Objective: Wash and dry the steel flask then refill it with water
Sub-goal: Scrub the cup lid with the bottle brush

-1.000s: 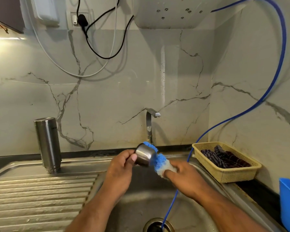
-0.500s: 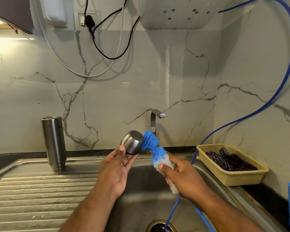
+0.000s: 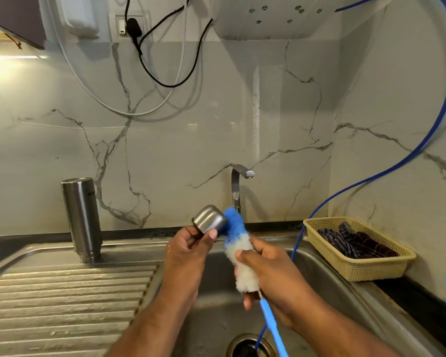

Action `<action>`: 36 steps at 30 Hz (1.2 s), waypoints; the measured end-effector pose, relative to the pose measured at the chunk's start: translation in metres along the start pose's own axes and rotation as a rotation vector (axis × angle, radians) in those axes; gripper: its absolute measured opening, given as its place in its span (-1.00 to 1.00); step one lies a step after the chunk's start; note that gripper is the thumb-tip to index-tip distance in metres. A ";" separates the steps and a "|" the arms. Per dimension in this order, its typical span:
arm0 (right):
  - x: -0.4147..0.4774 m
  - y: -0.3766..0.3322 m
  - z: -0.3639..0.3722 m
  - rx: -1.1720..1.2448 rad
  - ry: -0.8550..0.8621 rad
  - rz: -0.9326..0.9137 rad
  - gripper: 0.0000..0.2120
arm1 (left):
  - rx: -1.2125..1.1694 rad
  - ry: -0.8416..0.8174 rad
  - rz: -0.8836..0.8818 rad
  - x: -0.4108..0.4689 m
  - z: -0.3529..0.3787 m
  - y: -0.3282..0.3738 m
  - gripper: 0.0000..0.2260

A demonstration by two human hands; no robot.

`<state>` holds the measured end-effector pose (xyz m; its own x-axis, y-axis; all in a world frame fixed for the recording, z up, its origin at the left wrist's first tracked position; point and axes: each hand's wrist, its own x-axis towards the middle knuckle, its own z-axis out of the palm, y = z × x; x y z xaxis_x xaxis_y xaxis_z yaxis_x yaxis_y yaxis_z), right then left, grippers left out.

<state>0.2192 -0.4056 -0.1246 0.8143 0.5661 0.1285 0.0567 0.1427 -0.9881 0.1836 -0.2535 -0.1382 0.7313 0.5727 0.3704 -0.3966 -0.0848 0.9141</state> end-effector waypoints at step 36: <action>-0.005 -0.001 -0.004 -0.375 0.050 -0.129 -0.60 | -0.338 0.010 -0.218 0.011 -0.003 -0.001 -0.83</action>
<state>0.2169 -0.4120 -0.1250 0.8134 0.5212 0.2584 0.3600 -0.1019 -0.9274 0.1905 -0.2450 -0.1357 0.8139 0.5555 0.1704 -0.3937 0.3115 0.8649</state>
